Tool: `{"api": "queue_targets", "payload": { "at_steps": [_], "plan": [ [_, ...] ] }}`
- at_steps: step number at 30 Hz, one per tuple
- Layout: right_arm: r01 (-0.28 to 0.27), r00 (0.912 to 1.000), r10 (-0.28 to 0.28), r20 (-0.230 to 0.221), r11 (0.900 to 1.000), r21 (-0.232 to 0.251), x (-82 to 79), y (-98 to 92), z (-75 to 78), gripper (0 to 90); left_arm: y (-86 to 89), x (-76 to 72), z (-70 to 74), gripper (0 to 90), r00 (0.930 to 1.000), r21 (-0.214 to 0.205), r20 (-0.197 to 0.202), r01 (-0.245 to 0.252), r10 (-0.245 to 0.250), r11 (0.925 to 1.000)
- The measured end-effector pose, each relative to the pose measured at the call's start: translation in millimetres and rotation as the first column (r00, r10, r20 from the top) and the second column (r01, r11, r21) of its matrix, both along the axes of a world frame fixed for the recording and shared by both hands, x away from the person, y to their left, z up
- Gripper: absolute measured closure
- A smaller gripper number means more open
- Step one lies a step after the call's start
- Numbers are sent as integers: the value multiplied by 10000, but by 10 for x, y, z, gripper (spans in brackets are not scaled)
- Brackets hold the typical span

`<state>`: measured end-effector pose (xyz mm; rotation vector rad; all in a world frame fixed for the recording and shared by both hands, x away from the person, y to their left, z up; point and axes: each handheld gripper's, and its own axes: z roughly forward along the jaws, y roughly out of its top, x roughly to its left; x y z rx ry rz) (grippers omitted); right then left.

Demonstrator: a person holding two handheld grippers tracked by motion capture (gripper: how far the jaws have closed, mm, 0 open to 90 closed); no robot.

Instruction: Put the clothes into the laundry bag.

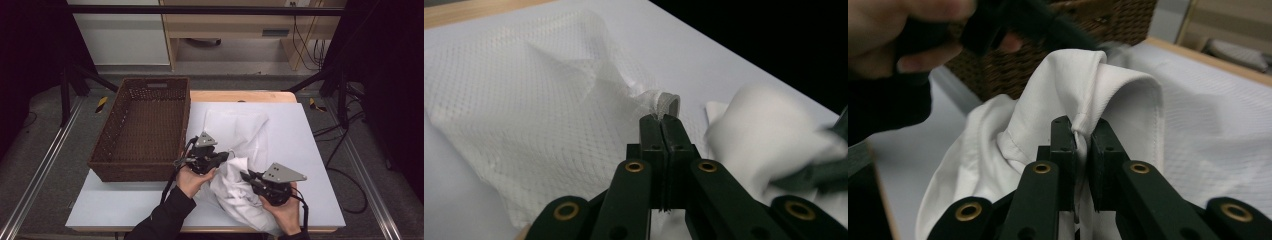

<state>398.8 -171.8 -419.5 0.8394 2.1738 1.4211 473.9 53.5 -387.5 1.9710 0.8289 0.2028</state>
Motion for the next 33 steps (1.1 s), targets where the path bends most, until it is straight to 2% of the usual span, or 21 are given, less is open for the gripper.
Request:
{"api": "queue_targets", "payload": {
  "at_steps": [1, 2, 4, 8, 10, 13, 15, 17, 19, 22, 24, 26, 27, 28, 30, 32, 33],
  "plan": [
    [-92, 9999, 90, -85, 9996, -284, 4, 84, -30, 834, -3, -8, 22, 893, 10000, -7, 47, 30, -30, 10000],
    [21, 10000, -23, -37, 9984, -564, 18, 132, -51, 834, -10, -24, 50, 893, 10000, -85, 74, 48, -48, 10000],
    [415, 9990, -432, -129, 9927, -1128, 111, 223, -109, 835, -20, -63, 95, 893, 9996, 21, 260, 86, -86, 10000],
    [1012, 9920, -1111, -601, 9838, -1478, 346, 330, -194, 835, -42, -100, 90, 894, 9993, 283, 311, 178, -187, 9994],
    [1112, 9893, -1253, -752, 9794, -1685, 427, 388, -243, 836, -43, -80, 45, 893, 9996, 320, 266, 89, -97, 9994],
    [416, 9964, -540, -653, 9830, -1790, 372, 445, -253, 838, -6, 7, -8, 893, 10000, 203, 35, -42, 41, 9998],
    [-69, 9981, -43, -612, 9834, -1813, 306, 464, -216, 838, 7, 46, -10, 893, 9999, 150, -40, -151, 152, 9998],
    [-292, 9972, 154, -730, 9809, -1922, 297, 493, -205, 839, 0, 43, 8, 893, 10000, 42, -34, 19, -19, 10000],
    [-164, 9963, -4, -855, 9806, -1953, 356, 520, -234, 838, -24, -10, 29, 893, 9997, -37, -4, 246, -246, 9997],
    [833, 9893, -1041, -1018, 9782, -1902, 506, 524, -301, 834, -48, -89, 52, 893, 9987, -123, 42, 500, -500, 9987],
    [1843, 9748, -2045, -894, 9634, -1944, 608, 500, -358, 829, -48, -112, 40, 893, 9989, -89, 17, 473, -473, 9988],
    [2388, 9628, -2575, -813, 9525, -1889, 686, 457, -399, 819, -47, -109, -18, 894, 9993, 234, 70, 356, -358, 9991],
    [2544, 9591, -2724, -777, 9489, -1867, 702, 450, -409, 803, -42, -98, -58, 893, 9995, 209, -36, 330, -329, 9992],
    [2516, 9592, -2698, -843, 9508, -1806, 708, 445, -414, 776, -31, -85, -94, 894, 9996, 182, -113, 270, -268, 9995],
    [2127, 9701, -2267, -871, 9661, -1462, 670, 395, -390, 705, 3, -52, -154, 893, 9997, 113, -209, 158, -156, 9998],
    [1593, 9784, -1689, -1190, 9835, -863, 582, 304, -306, 635, 39, -16, -198, 893, 9994, 5, -342, 52, -52, 10000],
    [1300, 9838, -1370, -1161, 9894, -654, 517, 253, -246, 612, 53, -1, -213, 893, 9992, -27, -395, 10, -11, 10000]
  ]
}}
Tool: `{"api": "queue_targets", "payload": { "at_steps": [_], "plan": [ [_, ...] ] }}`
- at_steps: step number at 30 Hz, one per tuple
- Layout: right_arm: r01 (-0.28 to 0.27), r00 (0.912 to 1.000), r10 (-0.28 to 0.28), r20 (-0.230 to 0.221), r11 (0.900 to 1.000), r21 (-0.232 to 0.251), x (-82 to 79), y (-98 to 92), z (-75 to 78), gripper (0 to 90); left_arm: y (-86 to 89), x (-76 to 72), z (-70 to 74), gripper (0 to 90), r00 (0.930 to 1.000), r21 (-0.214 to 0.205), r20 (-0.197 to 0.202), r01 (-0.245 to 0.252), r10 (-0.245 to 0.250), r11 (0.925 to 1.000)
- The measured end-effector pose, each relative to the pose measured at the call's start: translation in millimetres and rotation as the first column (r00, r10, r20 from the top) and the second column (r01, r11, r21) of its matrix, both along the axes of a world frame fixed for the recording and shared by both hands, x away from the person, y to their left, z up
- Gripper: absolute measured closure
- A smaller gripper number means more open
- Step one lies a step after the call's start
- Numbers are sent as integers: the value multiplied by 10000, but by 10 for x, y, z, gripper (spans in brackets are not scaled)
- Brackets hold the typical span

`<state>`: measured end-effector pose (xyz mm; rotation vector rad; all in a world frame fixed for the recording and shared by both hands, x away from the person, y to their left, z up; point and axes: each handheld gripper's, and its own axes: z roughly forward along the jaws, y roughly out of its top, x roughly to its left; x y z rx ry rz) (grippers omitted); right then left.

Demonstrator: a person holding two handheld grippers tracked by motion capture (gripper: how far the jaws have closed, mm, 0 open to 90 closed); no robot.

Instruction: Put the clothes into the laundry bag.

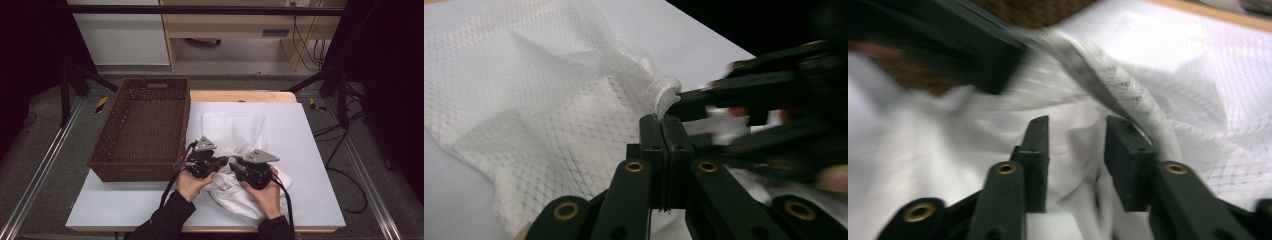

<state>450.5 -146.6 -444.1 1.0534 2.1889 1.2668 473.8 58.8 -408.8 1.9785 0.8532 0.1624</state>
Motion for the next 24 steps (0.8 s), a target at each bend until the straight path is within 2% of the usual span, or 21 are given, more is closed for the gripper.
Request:
{"api": "queue_targets", "payload": {
  "at_steps": [3, 5, 8, 10, 11, 12, 14, 15, 16, 18, 20, 22, 24],
  "plan": [
    [-578, 9979, 562, 315, 9971, 500, -230, -140, 200, 516, 23, 17, -18, 893, 10000, -62, 12, -69, 69, 10000],
    [-1011, 9944, 990, 368, 9931, 592, -371, -166, 281, 398, 36, 23, -15, 893, 9999, -116, 72, -107, 108, 9999],
    [-1266, 9919, 1264, 105, 9918, 183, -440, -42, 185, 241, 24, 14, 9, 893, 9998, -130, 197, -93, 96, 9999],
    [-1107, 9938, 1100, -177, 9930, -419, -398, 78, 15, 224, 15, 1, 26, 893, 9996, -76, 287, -51, 53, 10000],
    [-935, 9954, 915, -300, 9927, -757, -349, 122, -78, 241, 13, -8, 36, 893, 9994, -33, 332, -50, 51, 10000],
    [-820, 9957, 775, -512, 9923, -927, -288, 148, -166, 319, 14, -15, 45, 893, 9993, 21, 382, -30, 29, 10000],
    [-742, 9945, 643, -830, 9898, -1218, -187, 166, -276, 568, 24, -29, 60, 893, 9987, 106, 503, -34, 29, 9999],
    [-795, 9910, 661, -1167, 9904, -1135, -163, 167, -280, 674, 31, -33, 66, 893, 9988, 108, 498, -41, 36, 9999],
    [-882, 9887, 731, -1310, 9896, -1137, -149, 172, -267, 745, 43, -32, 75, 893, 9985, 125, 546, -38, 32, 9999],
    [-878, 9874, 707, -1413, 9890, -1186, -160, 176, -198, 793, 71, -31, 96, 893, 9983, 147, 578, -62, 53, 9999],
    [-736, 9918, 657, -1099, 9948, -697, -175, 122, -110, 797, 96, -31, 117, 893, 9983, 224, 589, -35, 22, 9997],
    [-316, 9964, 292, -794, 9991, -291, -174, 36, -7, 798, 114, -34, 134, 893, 9983, 261, 589, 10, -26, 9997],
    [393, 9968, -401, -695, 9991, -128, -147, -28, 62, 797, 110, -37, 145, 893, 9987, 116, 496, 72, -77, 9999]
  ]
}}
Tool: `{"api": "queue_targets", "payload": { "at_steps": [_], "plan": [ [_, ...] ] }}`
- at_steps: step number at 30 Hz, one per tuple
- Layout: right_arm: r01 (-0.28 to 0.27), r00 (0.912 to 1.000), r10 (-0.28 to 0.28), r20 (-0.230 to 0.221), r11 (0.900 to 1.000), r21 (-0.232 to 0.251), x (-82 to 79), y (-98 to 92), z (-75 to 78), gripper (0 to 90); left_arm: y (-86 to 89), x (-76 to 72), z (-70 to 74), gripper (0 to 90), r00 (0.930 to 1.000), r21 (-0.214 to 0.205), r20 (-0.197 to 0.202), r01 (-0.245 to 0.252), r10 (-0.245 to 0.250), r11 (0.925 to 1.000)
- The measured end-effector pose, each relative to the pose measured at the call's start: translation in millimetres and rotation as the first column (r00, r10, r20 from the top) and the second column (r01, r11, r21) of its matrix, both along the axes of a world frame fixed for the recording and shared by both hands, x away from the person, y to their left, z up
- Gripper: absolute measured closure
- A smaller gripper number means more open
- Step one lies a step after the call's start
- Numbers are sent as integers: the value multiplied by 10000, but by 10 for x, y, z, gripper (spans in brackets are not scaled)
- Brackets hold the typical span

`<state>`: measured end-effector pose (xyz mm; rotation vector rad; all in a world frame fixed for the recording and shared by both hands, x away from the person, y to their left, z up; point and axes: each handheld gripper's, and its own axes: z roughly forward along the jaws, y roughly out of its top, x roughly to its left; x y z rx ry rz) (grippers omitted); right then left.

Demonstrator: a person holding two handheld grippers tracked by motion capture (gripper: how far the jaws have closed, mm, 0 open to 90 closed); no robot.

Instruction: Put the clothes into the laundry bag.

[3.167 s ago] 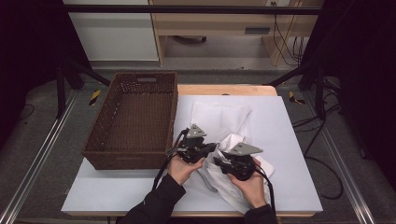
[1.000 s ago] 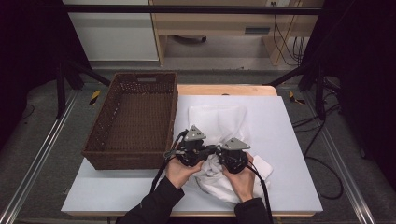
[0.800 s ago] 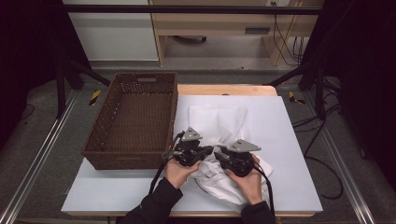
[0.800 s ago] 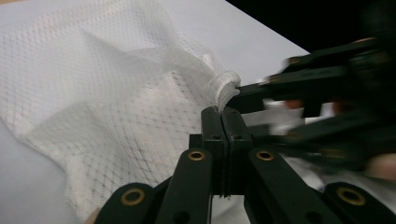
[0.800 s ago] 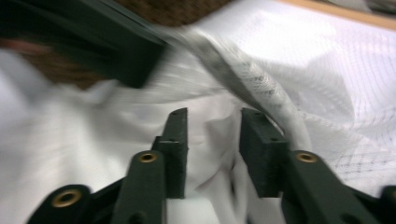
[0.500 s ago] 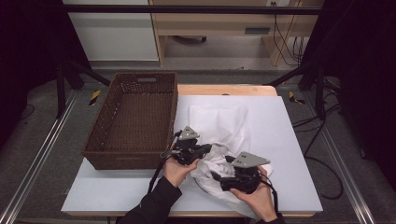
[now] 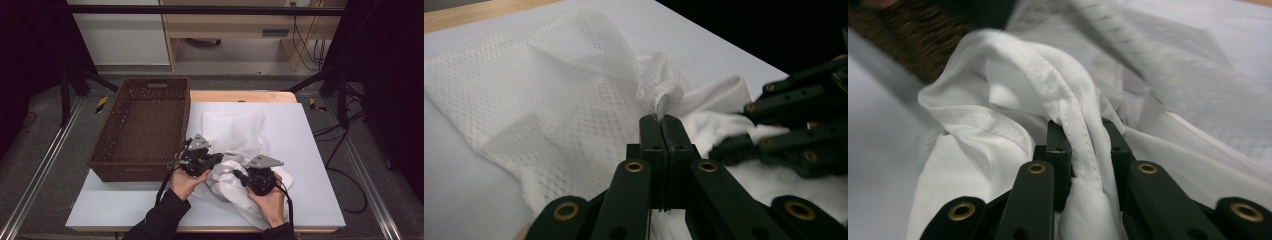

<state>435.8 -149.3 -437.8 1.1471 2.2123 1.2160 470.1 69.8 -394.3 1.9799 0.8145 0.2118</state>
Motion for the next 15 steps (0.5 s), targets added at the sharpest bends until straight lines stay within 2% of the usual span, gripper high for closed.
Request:
{"api": "queue_targets", "payload": {
  "at_steps": [2, 4, 6, 8, 9, 11, 13, 15],
  "plan": [
    [317, 9995, -317, 16, 9992, -263, 58, 28, -5, 795, -33, -12, 7, 893, 9998, -171, -136, 164, -166, 9997],
    [535, 9986, -535, 10, 9960, -722, 134, 146, -77, 790, -95, -42, 8, 893, 9989, -319, -256, 384, -392, 9988],
    [756, 9971, -761, -8, 9918, -1033, 212, 274, -175, 782, -161, -74, 4, 893, 9987, -215, -222, 455, -460, 9987],
    [950, 9955, -945, 97, 9871, -1289, 274, 351, -256, 753, -197, -69, -23, 893, 9993, -91, -268, 261, -264, 9996],
    [1034, 9946, -1025, 141, 9878, -1165, 290, 348, -277, 731, -189, -49, -47, 893, 9992, -109, -360, 161, -165, 9998],
    [1088, 9941, -1085, 85, 9932, -420, 273, 261, -273, 657, -159, -20, -86, 892, 9991, -182, -422, 4, -12, 9998],
    [788, 9967, -796, 176, 9961, 394, 197, 137, -223, 542, -113, 8, -135, 892, 9990, -315, -454, 12, -26, 9995],
    [240, 9993, -265, 278, 9958, 887, 87, 2, -135, 464, -80, 17, -173, 892, 9992, -371, -395, 53, -68, 9993]
  ]
}}
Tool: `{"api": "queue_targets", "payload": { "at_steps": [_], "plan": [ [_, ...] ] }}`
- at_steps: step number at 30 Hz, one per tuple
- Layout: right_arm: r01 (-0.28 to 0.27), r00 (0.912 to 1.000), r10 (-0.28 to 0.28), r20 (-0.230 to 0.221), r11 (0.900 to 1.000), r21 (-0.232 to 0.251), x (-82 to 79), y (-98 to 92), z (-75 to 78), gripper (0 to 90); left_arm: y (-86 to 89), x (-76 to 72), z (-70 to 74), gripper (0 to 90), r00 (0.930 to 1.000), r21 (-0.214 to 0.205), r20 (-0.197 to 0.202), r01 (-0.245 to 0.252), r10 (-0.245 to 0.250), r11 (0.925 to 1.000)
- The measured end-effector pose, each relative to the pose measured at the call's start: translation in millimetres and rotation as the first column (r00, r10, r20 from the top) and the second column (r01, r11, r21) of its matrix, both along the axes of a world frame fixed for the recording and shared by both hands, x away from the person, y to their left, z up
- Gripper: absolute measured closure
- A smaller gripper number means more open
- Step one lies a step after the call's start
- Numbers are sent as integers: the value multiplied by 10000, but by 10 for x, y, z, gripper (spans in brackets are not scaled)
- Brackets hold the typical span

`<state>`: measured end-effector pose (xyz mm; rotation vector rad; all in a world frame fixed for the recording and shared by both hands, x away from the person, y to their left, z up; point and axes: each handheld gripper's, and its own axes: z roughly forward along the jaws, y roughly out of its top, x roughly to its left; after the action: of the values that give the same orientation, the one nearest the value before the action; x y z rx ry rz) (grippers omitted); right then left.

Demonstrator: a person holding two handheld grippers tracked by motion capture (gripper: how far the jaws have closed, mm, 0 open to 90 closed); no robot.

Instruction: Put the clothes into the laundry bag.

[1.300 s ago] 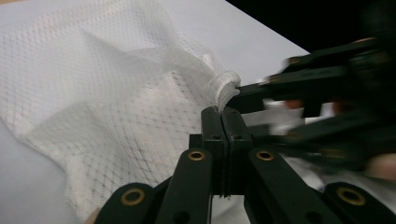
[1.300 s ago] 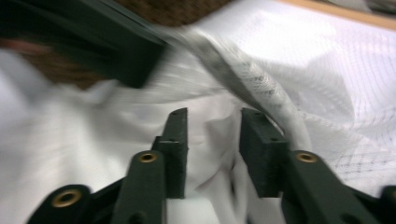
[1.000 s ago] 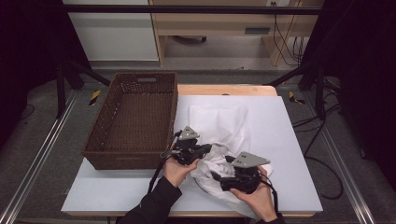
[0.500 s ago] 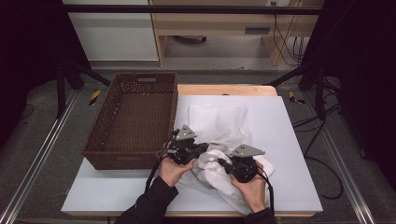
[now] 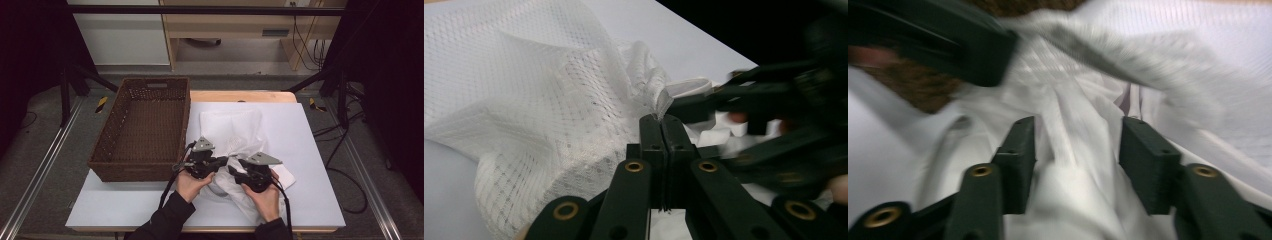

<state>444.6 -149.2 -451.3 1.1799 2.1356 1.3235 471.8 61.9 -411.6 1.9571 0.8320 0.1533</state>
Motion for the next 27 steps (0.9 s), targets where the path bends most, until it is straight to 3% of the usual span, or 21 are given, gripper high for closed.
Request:
{"api": "queue_targets", "payload": {
  "at_steps": [2, 5, 8, 11, 12, 14, 16, 19, 23, 27],
  "plan": [
    [-234, 9981, 230, 570, 9997, 54, -126, -149, 109, 387, 13, 1, -22, 892, 10000, -25, 47, -32, 32, 10000],
    [204, 9945, -167, 1030, 9992, -349, -231, -342, 196, 237, -1, -5, -33, 891, 9998, 18, 207, -15, 14, 10000],
    [383, 9986, -346, 397, 9946, -967, -166, -399, 63, 136, -38, -17, -54, 891, 9993, 165, 349, 106, -112, 9998],
    [163, 9970, -223, -743, 9966, -809, -37, -361, -178, 141, -71, -24, -90, 891, 9992, 352, 343, 202, -214, 9992],
    [28, 9939, -94, -1097, 9982, -596, 6, -350, -244, 176, -76, -22, -100, 891, 9991, 405, 343, 234, -248, 9989],
    [-371, 9850, 347, -1689, 9992, -111, 53, -339, -312, 377, -78, -19, -111, 891, 9993, 401, 308, 210, -222, 9990],
    [-778, 9827, 812, -1666, 9966, 270, 45, -340, -293, 670, -77, -14, -112, 891, 9995, 367, 272, 176, -186, 9992],
    [-921, 9912, 884, -990, 9952, -340, -53, -275, -197, 757, -75, -14, -95, 891, 9996, 280, 254, 94, -101, 9996],
    [-1223, 9925, 1221, -75, 9918, -367, -184, -206, 4, 780, -60, -24, -2, 891, 9996, -165, 218, 183, -179, 9997],
    [-1020, 9946, 1026, 119, 9937, -475, -99, -38, 61, 781, -90, -79, 162, 892, 9988, -434, 371, 333, -317, 9985]
  ]
}}
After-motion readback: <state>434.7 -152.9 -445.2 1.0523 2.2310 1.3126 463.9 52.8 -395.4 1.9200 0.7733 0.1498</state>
